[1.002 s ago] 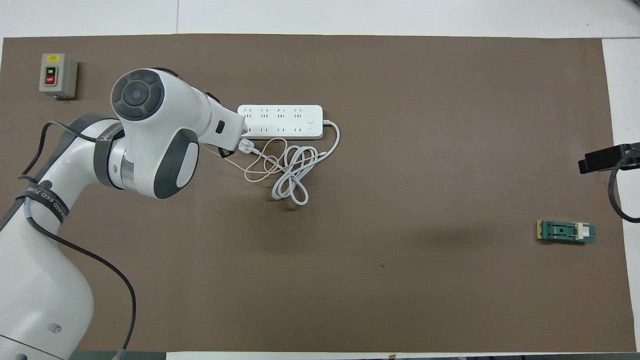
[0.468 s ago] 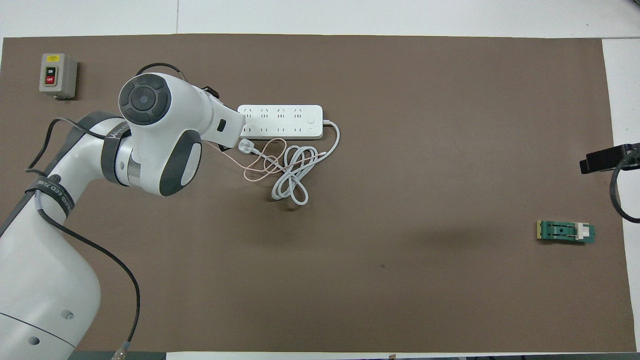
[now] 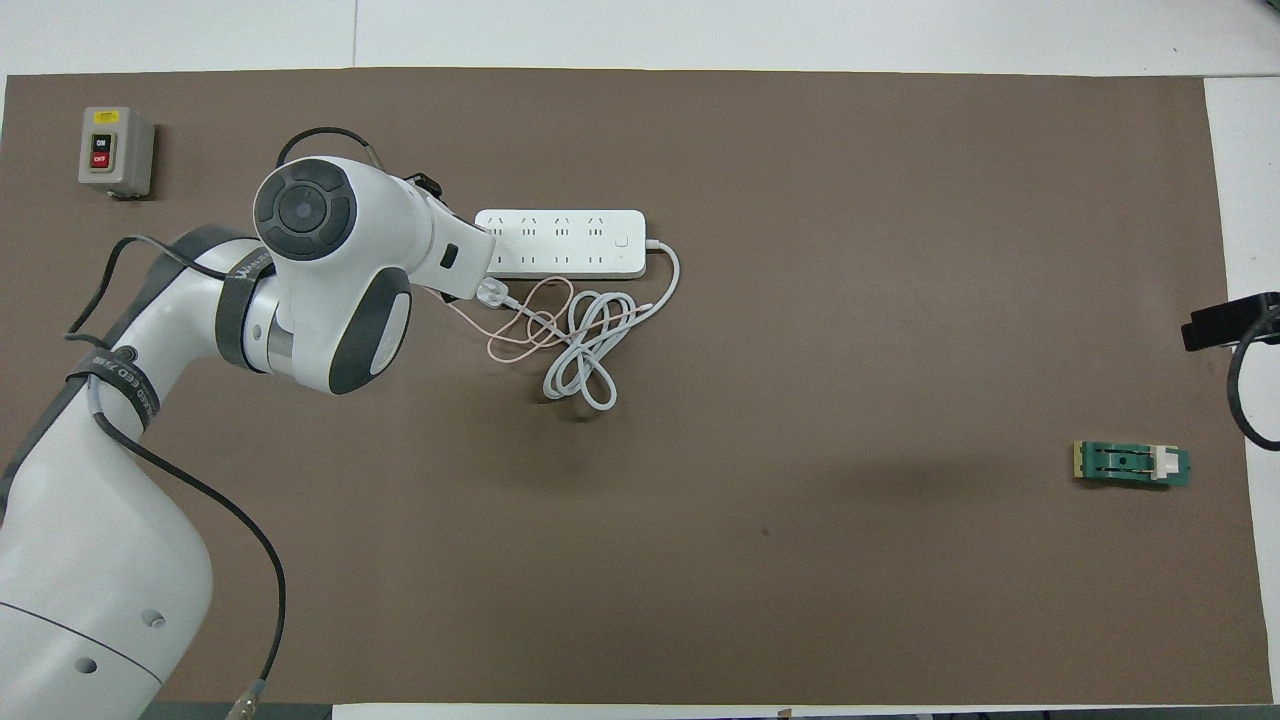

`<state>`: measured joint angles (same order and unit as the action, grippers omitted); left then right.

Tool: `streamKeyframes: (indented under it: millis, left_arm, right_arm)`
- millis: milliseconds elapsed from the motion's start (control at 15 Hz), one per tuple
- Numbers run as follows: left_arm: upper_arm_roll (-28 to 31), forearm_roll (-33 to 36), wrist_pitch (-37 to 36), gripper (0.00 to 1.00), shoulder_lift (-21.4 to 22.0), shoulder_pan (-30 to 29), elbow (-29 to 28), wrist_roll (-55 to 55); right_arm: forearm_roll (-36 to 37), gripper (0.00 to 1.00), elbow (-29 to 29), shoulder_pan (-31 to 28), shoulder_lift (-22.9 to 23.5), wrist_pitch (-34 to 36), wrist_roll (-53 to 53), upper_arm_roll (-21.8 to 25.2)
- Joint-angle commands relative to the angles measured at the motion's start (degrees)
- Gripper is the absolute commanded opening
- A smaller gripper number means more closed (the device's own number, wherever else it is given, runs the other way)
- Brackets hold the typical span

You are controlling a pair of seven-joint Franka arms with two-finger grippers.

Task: Plug charger into power strip
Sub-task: 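Push the charger prongs into the socket with the left gripper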

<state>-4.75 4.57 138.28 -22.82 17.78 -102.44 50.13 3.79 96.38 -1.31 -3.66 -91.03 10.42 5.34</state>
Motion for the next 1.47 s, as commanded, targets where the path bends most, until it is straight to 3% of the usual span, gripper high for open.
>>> streamKeyframes:
  millis: [0, 1403]
  left_arm:
    - [0.4, 1.4, 1.6, 0.0, 0.3, 0.8, -0.9, -0.8]
    - [0.4, 1.4, 2.4, 0.0, -0.4, 1.6, -1.6, -1.0]
  right_arm:
    - [1.0, 1.0, 1.6, -0.5, -1.7, 1.4, 0.7, -0.5]
    - [0.9, 1.0, 1.4, -0.4, -2.4, 2.8, 0.9, -0.7]
